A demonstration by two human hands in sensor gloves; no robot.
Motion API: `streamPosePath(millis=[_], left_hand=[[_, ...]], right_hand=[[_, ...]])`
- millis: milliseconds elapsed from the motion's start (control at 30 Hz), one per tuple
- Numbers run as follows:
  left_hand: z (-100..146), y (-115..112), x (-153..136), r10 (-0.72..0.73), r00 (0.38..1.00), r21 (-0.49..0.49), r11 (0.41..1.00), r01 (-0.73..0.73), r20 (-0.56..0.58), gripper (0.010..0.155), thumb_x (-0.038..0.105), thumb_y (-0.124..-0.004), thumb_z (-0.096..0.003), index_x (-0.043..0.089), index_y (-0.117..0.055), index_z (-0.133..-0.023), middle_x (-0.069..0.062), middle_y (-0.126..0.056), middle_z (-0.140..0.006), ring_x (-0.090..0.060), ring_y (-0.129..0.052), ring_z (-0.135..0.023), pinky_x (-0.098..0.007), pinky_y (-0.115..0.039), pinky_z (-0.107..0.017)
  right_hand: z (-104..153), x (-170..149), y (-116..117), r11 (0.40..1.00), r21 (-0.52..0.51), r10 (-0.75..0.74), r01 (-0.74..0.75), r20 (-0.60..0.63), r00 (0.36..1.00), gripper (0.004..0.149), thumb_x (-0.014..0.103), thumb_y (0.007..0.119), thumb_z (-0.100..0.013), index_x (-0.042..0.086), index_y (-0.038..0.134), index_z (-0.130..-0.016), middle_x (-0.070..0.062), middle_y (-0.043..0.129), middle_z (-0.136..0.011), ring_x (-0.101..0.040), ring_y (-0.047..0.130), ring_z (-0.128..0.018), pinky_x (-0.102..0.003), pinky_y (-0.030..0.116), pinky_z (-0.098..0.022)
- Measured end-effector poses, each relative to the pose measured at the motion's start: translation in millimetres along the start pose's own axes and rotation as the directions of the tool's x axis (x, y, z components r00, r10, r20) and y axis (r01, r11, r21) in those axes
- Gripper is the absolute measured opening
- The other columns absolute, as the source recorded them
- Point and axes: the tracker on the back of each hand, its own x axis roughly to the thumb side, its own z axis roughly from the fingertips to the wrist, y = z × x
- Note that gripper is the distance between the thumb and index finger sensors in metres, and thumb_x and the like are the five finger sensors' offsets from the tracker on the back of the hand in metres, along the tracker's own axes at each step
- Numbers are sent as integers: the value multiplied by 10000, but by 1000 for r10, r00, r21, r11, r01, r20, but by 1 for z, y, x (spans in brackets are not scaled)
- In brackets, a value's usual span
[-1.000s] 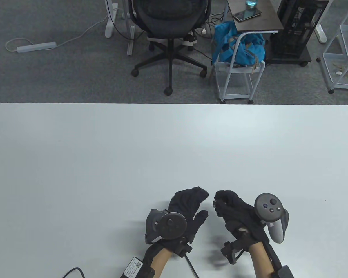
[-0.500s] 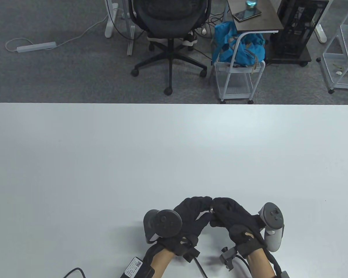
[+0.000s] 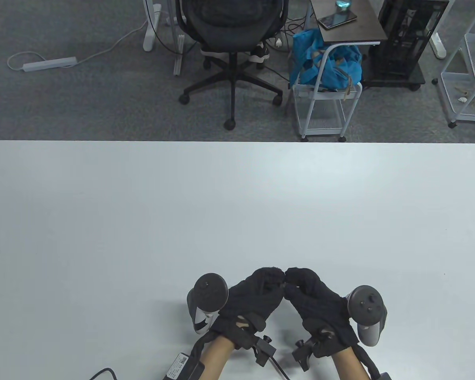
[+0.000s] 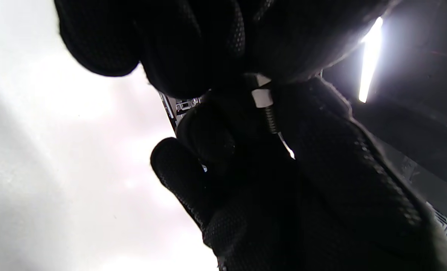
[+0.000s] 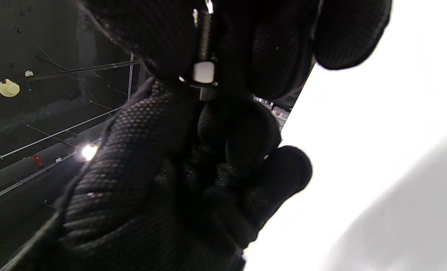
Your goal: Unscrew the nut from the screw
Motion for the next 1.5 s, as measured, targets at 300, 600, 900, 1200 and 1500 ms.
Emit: streamPosePath(millis=[300, 600, 900, 1200, 1500], left_hand=[[0, -1, -2, 68, 998, 8, 998, -68, 3, 498, 363, -880, -471, 213, -774, -934, -127, -909, -852, -300, -954, -654, -591, -794, -572], [-1, -3, -2, 91, 996, 7, 996, -91, 8, 496, 372, -889, -464, 202, -799, -922, -125, -939, -826, -292, -980, -623, -586, -819, -551], [0, 1, -6, 139, 990, 37, 990, -138, -25, 498, 368, -882, -468, 204, -784, -928, -128, -920, -839, -295, -963, -636, -589, -804, -560], [-1, 0, -6, 138, 990, 25, 990, -137, -17, 495, 356, -882, -470, 221, -770, -933, -132, -900, -857, -301, -946, -653, -592, -786, -572], [-2, -1, -8, 128, 992, 1, 992, -128, -9, 491, 381, -879, -476, 229, -797, -935, -118, -929, -834, -293, -963, -627, -586, -797, -556]], right_hand=[[2, -7, 0, 996, -57, -76, 72, -68, 995, 650, 499, 724, -553, 79, 646, -1042, -241, 778, -926, -476, 828, -744, -682, 661, -576], [2, -1, 1, 995, -100, 4, -4, 3, 1000, 522, 412, 784, -523, 64, 759, -910, -71, 949, -638, -292, 978, -474, -571, 816, -504], [1, -1, 1, 998, -15, -54, 55, 24, 998, 459, 282, 816, -527, 242, 728, -975, -174, 756, -942, -410, 830, -773, -655, 676, -624], [3, -4, 3, 990, -98, 103, -103, -3, 995, 658, 512, 733, -536, 60, 673, -1012, -207, 839, -873, -450, 876, -698, -670, 686, -567], [2, -1, 4, 996, -81, 52, -49, 32, 998, 538, 387, 783, -529, 77, 709, -962, -89, 910, -711, -319, 943, -552, -595, 773, -545]])
